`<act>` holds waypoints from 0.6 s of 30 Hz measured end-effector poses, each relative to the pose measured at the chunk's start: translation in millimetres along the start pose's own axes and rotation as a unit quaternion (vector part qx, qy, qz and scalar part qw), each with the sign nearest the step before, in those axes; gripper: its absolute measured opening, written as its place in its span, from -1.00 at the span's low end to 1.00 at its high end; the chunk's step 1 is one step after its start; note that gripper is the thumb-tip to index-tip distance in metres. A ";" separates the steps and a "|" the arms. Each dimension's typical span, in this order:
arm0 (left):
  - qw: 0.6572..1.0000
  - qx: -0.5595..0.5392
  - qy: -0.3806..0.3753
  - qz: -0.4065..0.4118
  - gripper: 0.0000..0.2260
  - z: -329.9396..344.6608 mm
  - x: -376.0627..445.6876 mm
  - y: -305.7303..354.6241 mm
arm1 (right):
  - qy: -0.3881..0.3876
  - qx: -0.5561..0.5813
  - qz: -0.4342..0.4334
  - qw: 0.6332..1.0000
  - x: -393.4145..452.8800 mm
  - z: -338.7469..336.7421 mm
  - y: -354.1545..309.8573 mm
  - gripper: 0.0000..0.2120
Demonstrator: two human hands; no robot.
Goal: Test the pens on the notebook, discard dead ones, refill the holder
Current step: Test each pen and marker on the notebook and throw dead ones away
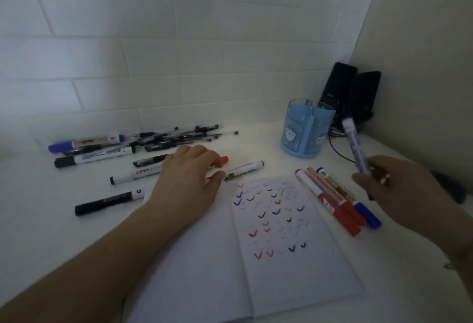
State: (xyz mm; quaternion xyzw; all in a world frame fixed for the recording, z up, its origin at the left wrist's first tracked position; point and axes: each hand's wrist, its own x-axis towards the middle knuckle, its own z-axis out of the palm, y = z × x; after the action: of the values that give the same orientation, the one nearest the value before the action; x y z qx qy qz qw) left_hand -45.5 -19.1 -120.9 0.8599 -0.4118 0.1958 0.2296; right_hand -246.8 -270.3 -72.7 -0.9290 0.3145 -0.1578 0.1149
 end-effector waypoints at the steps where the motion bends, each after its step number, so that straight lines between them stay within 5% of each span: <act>1: 1.000 0.011 -0.004 -0.014 -0.84 1.3 0.6 -0.9 | -0.017 -0.043 0.018 0.999 5.1 5.3 12.7 -0.66; 5: 0.995 0.050 -0.033 -0.079 -0.79 0.2 2.0 -1.3 | -0.109 -0.053 0.069 0.990 11.3 15.9 32.9 -0.69; 10: 0.983 0.109 -0.101 -0.109 -0.73 2.8 4.2 -0.6 | -0.117 -0.047 0.080 0.989 15.3 21.4 35.3 -0.71; 15: 0.985 0.111 -0.096 -0.090 -0.78 5.9 9.4 3.0 | 0.001 -0.084 0.072 0.994 12.1 17.4 28.3 -0.65; 18: 0.994 0.086 -0.033 -0.057 -0.81 2.9 7.6 4.7 | 0.103 -0.064 -0.011 0.993 -1.7 7.8 -0.5 -0.67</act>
State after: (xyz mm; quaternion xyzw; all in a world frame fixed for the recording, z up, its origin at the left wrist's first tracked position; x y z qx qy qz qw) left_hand -44.4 -28.1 -118.1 0.9042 -0.3516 0.1886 0.1522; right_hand -244.9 -268.0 -80.2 -0.9168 0.3235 -0.2332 0.0202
